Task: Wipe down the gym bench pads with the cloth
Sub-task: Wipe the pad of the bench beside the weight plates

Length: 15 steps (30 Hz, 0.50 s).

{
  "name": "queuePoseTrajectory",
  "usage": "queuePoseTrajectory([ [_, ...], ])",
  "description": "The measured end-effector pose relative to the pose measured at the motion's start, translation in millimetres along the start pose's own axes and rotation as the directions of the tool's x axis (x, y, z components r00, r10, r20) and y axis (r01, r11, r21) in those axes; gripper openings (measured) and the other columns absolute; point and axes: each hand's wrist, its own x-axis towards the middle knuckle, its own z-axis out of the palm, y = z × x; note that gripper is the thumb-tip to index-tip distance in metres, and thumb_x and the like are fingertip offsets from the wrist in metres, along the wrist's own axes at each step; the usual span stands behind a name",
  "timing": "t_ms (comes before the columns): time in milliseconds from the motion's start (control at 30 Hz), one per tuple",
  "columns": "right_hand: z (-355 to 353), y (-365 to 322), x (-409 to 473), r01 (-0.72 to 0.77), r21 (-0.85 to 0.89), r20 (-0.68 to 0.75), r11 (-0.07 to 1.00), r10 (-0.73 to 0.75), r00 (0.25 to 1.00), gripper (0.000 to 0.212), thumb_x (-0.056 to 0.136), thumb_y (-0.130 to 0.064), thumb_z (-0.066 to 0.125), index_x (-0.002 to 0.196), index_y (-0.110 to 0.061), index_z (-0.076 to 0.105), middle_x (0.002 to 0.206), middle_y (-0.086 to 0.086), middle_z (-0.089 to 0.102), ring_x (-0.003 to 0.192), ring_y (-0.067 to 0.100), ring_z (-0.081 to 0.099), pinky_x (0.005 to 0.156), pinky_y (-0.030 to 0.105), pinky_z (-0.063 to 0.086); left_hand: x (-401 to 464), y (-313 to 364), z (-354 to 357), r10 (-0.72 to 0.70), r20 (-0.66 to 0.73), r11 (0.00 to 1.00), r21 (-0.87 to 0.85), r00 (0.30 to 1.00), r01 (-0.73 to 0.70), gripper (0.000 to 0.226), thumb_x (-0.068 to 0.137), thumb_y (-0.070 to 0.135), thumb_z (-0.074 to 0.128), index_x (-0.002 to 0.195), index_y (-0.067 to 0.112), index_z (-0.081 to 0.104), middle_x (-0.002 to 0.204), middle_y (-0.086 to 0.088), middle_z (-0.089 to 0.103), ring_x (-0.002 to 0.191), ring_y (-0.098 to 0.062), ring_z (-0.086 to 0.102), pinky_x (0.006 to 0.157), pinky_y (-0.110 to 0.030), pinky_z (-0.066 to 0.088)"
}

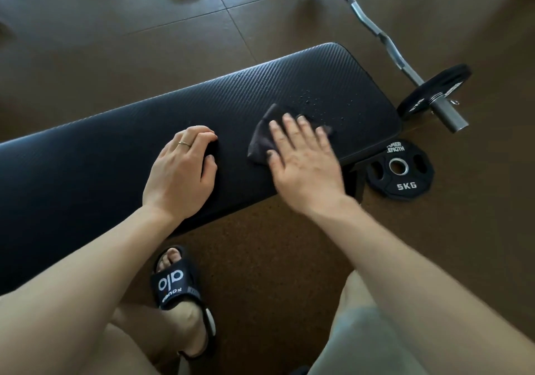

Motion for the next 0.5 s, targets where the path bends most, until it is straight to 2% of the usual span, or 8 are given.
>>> queuePoseTrajectory([
  [133, -16.0, 52.3, 32.5, -0.217, 0.014, 0.023, 0.976, 0.216, 0.976, 0.061, 0.107, -0.05, 0.012, 0.164, -0.03, 0.002, 0.173, -0.003, -0.004, 0.159, 0.017, -0.008, 0.128, 0.043, -0.006, 1.1, -0.8, 1.7, -0.001, -0.001, 1.0, -0.018, 1.0, 0.001, 0.03, 0.101, 0.018, 0.052, 0.13, 0.014, 0.057, 0.138, 0.0, 0.054, 0.13, -0.022, 0.05, 0.111, -0.045, 0.044],
  [200, -16.8, 49.1, 37.9, -0.325, 0.045, 0.007, 0.945, 0.325, 0.946, 0.061, 0.108, -0.048, 0.012, 0.165, -0.029, 0.004, 0.173, -0.002, -0.003, 0.159, 0.019, -0.008, 0.128, 0.045, -0.005, 0.6, -2.8, 1.7, 0.002, -0.004, 1.0, -0.014, 1.0, -0.002, 0.029, 0.1, 0.018, 0.053, 0.129, 0.013, 0.058, 0.137, 0.0, 0.055, 0.129, -0.022, 0.051, 0.111, -0.044, 0.043],
  [267, -11.5, 23.4, 28.7, -0.359, 0.065, -0.029, 0.931, 0.361, 0.932, 0.06, 0.108, -0.045, 0.011, 0.165, -0.026, 0.005, 0.173, 0.001, -0.002, 0.159, 0.023, -0.007, 0.128, 0.049, -0.003, 3.2, -4.6, 0.4, 0.003, -0.016, 1.0, -0.021, 1.0, -0.003, 0.028, 0.099, 0.018, 0.054, 0.127, 0.014, 0.058, 0.134, 0.0, 0.056, 0.127, -0.021, 0.052, 0.11, -0.042, 0.042],
  [400, 8.5, -48.3, -20.3, -0.185, 0.08, -0.058, 0.98, 0.19, 0.98, 0.059, 0.109, -0.043, 0.015, 0.165, -0.025, 0.01, 0.173, 0.003, 0.003, 0.159, 0.024, -0.006, 0.128, 0.051, -0.001, 5.0, -3.6, 0.1, 0.015, 0.001, 1.0, -0.014, 1.0, -0.015, 0.028, 0.098, 0.019, 0.055, 0.126, 0.014, 0.057, 0.133, -0.002, 0.055, 0.125, -0.024, 0.051, 0.109, -0.045, 0.041],
  [500, 9.8, -38.8, -35.3, -0.022, 0.044, -0.014, 0.999, 0.023, 1.0, 0.058, 0.109, -0.046, 0.015, 0.165, -0.03, 0.011, 0.173, -0.002, 0.004, 0.159, 0.02, -0.004, 0.129, 0.046, -0.001, 3.1, -1.0, -0.7, 0.006, 0.011, 1.0, -0.013, 1.0, -0.006, 0.029, 0.099, 0.018, 0.054, 0.127, 0.013, 0.056, 0.134, -0.003, 0.054, 0.126, -0.024, 0.05, 0.109, -0.046, 0.041],
])
